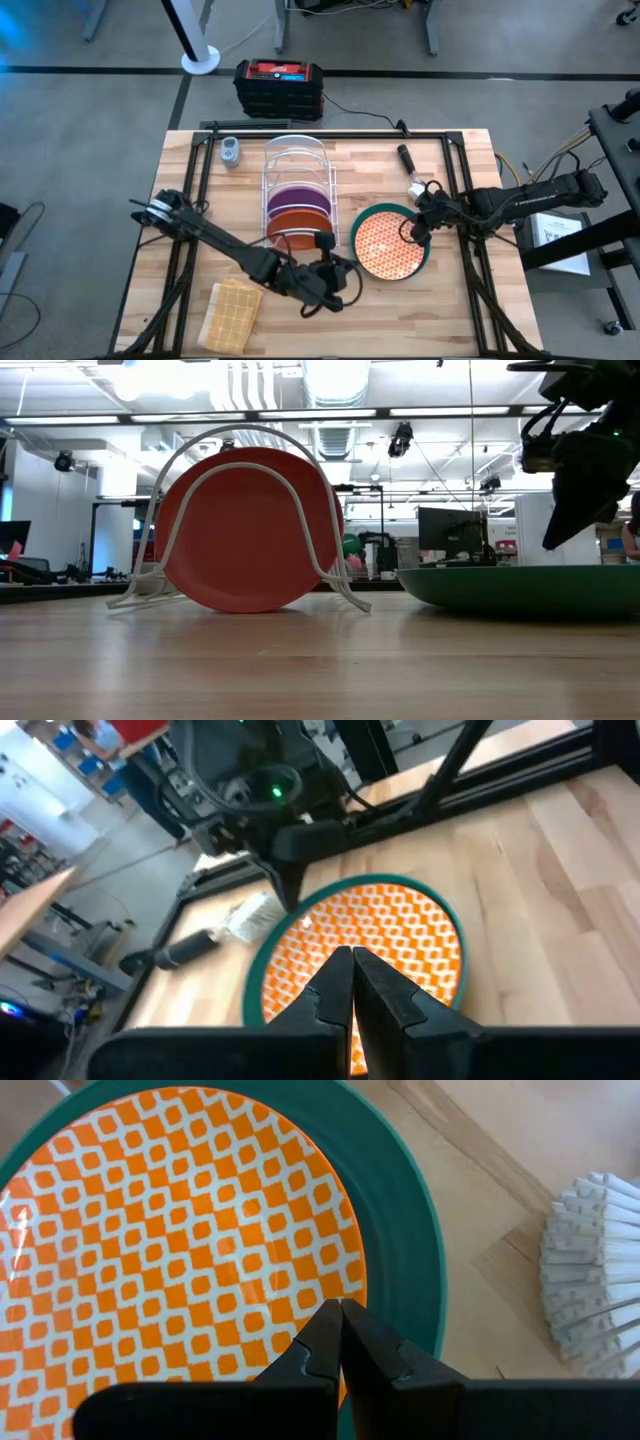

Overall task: Sort dishes
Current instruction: Put the orange/white plate into the dish rack

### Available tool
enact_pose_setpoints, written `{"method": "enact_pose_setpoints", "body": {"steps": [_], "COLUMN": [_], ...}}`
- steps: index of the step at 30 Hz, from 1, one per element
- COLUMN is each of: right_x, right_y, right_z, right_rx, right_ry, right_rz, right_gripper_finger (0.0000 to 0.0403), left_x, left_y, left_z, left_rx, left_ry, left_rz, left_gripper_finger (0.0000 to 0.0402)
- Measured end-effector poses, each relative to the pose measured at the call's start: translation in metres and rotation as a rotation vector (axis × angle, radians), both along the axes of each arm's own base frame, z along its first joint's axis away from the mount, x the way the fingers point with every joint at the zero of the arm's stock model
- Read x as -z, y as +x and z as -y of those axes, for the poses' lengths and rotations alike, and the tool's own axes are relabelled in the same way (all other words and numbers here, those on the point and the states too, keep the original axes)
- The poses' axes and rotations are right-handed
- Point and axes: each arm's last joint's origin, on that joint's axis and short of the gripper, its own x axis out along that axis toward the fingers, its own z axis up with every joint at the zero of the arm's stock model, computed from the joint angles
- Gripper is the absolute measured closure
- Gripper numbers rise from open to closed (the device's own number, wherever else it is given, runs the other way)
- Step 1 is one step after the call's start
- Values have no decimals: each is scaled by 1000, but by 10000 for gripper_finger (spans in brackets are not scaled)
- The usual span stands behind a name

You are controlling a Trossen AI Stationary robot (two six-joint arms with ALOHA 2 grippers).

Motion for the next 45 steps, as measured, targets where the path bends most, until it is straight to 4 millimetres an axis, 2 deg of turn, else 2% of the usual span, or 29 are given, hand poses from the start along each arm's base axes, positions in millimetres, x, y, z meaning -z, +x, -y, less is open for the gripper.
{"method": "enact_pose_setpoints", "body": {"steps": [11, 17, 28, 33, 39, 45], "right_x": [-3, -2, 2, 11, 28, 34], "right_y": [-3, -2, -3, -5, -11, -12], "right_z": [0, 1, 1, 2, 3, 3], "right_rx": [-21, -13, 17, 59, 103, 110], "right_ry": [-11, -34, -21, -3, 9, 15], "right_rz": [23, 22, 18, -7, -35, -17], "right_gripper_finger": [403, 403, 403, 403, 401, 370], "left_x": [46, 58, 104, 115, 117, 120], "left_y": [22, 37, 56, 62, 64, 67], "left_z": [13, 18, 5, -7, -12, -17], "left_rx": [-72, -91, -176, -228, -247, -266], "left_ry": [-58, -54, -103, -155, -172, -191], "left_rz": [-38, -34, -79, -71, -66, -57], "left_gripper_finger": [401, 401, 401, 401, 401, 401]}}
